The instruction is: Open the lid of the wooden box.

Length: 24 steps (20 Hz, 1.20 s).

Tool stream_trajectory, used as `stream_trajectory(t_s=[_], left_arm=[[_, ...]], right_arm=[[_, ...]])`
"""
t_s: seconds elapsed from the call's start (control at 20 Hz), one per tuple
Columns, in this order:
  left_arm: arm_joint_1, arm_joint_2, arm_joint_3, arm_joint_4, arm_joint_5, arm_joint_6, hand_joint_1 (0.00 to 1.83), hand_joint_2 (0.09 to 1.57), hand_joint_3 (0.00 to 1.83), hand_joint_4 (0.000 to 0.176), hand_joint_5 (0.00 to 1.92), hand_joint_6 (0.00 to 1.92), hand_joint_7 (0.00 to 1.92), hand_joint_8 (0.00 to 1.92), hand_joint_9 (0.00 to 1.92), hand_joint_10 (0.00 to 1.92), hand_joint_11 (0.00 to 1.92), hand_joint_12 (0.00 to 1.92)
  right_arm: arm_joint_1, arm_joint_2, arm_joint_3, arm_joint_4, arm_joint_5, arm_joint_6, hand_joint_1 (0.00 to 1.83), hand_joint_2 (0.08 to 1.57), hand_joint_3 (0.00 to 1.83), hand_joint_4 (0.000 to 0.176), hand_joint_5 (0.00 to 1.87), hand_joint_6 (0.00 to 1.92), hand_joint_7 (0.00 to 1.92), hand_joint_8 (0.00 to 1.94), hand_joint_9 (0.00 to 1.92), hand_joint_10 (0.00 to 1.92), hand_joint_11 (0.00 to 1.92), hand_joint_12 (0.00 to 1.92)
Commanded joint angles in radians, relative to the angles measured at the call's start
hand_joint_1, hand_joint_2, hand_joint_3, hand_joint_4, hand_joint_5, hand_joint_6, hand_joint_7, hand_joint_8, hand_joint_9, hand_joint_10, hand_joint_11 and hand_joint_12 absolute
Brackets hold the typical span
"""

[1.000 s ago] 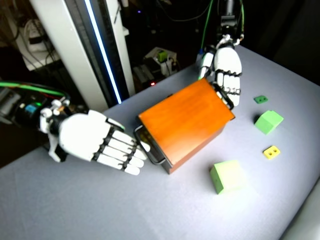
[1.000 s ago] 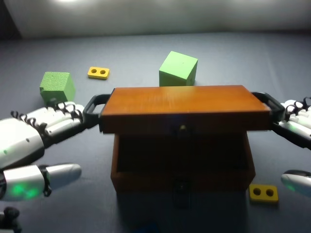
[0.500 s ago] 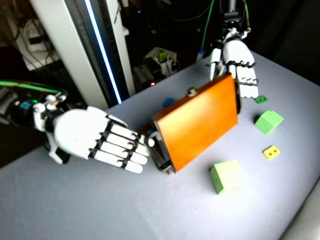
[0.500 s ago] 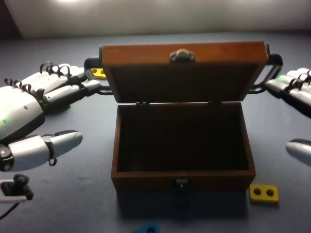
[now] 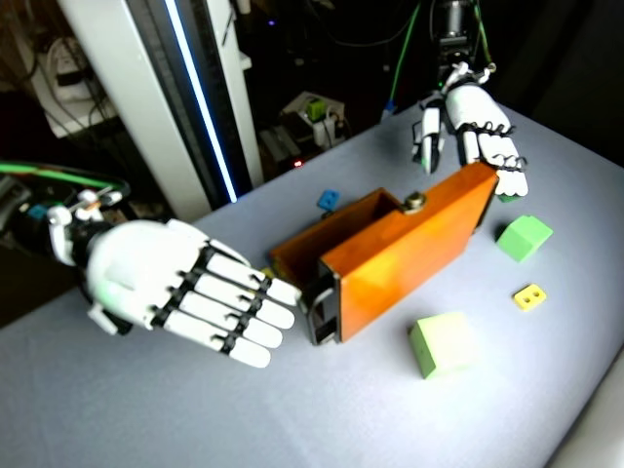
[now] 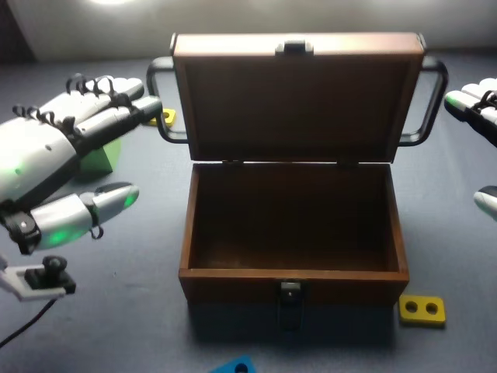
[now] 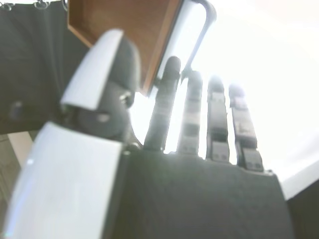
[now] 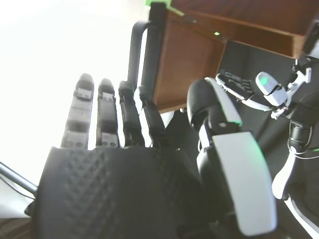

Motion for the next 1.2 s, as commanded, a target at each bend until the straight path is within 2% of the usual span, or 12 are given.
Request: stream_trajectory(t_s=[0.0,0.25,0.35,0.5,0.7,0.75,0.8,0.85,0.9,1.0,1.1,1.15], left_arm=[[-0.012,-0.006,0.006,-0.020,-0.131,-0.003,0.40,1.44,0.00,0.000,0.00,0.00,0.00,0.00,0.00,0.00,0.00,0.00],[-0.019,-0.014,0.015,-0.032,-0.142,-0.003,0.39,1.43,0.00,0.000,0.03,0.01,0.00,0.00,0.00,0.00,0.00,0.00],[-0.019,-0.011,0.012,-0.037,-0.158,-0.003,0.38,1.44,0.00,0.017,0.02,0.00,0.00,0.00,0.00,0.00,0.00,0.00],[-0.011,-0.005,0.002,-0.049,-0.193,0.001,0.46,1.44,0.00,0.000,0.00,0.00,0.00,0.00,0.00,0.00,0.00,0.00],[0.011,0.009,-0.016,-0.074,-0.251,0.015,0.41,1.42,0.00,0.000,0.00,0.00,0.00,0.00,0.00,0.00,0.00,0.00],[0.016,0.012,-0.019,-0.079,-0.264,0.016,0.33,1.43,0.00,0.003,0.00,0.00,0.00,0.00,0.00,0.00,0.00,0.00],[0.020,0.015,-0.022,-0.084,-0.278,0.017,0.33,1.43,0.00,0.003,0.00,0.00,0.00,0.00,0.00,0.00,0.00,0.00],[0.023,0.020,-0.027,-0.089,-0.292,0.021,0.37,1.42,0.00,0.029,0.00,0.00,0.00,0.00,0.00,0.00,0.00,0.00],[0.026,0.024,-0.031,-0.092,-0.305,0.026,0.31,1.42,0.00,0.060,0.00,0.00,0.00,0.00,0.00,0.00,0.00,0.00],[0.035,0.035,-0.040,-0.102,-0.336,0.033,0.27,1.41,0.00,0.078,0.00,0.00,0.00,0.00,0.00,0.00,0.00,0.00],[0.048,0.048,-0.050,-0.117,-0.378,0.040,0.18,1.43,0.01,0.062,0.00,0.00,0.00,0.00,0.00,0.00,0.00,0.00],[0.054,0.055,-0.055,-0.123,-0.395,0.045,0.14,1.44,0.01,0.077,0.00,0.00,0.00,0.00,0.00,0.00,0.00,0.00]], right_arm=[[0.015,-0.001,0.008,-0.007,0.129,0.001,0.57,1.45,0.00,0.000,0.00,0.00,0.00,0.00,0.00,0.00,0.00,0.00],[0.028,-0.007,0.019,0.007,0.129,0.000,0.56,1.46,0.00,0.000,0.00,0.00,0.00,0.00,0.00,0.00,0.00,0.00],[0.029,-0.006,0.017,0.007,0.139,0.000,0.54,1.45,0.00,0.000,0.00,0.00,0.00,0.00,0.00,0.00,0.00,0.00],[0.028,0.011,0.001,0.007,0.179,0.000,0.55,1.45,0.00,0.000,0.00,0.00,0.00,0.00,0.00,0.00,0.00,0.00],[0.017,0.045,-0.027,0.006,0.233,-0.008,0.27,1.45,0.00,0.000,0.00,0.00,0.00,0.00,0.00,0.00,0.00,0.00],[0.010,0.054,-0.035,0.006,0.253,-0.008,0.20,1.42,0.00,0.023,0.00,0.00,0.00,0.00,0.00,0.00,0.00,0.00],[-0.001,0.064,-0.043,0.007,0.273,-0.008,0.20,1.42,0.00,0.023,0.00,0.00,0.00,0.00,0.00,0.00,0.00,0.00],[-0.015,0.076,-0.052,0.007,0.297,-0.008,0.22,1.45,0.01,0.003,0.00,0.00,0.00,0.00,0.00,0.00,0.00,0.00],[-0.026,0.087,-0.060,0.007,0.320,-0.008,0.22,1.45,0.00,0.021,0.00,0.00,0.00,0.00,0.00,0.00,0.00,0.00],[-0.042,0.104,-0.071,0.007,0.362,-0.008,0.16,1.42,0.00,0.032,0.00,0.00,0.00,0.00,0.00,0.00,0.00,0.00],[-0.050,0.120,-0.080,0.007,0.396,-0.008,0.12,1.40,0.00,0.040,0.00,0.00,0.00,0.00,0.00,0.00,0.00,0.00],[-0.053,0.127,-0.084,0.007,0.412,-0.008,0.15,1.40,0.00,0.034,0.00,0.00,0.00,0.00,0.00,0.00,0.00,0.00]])
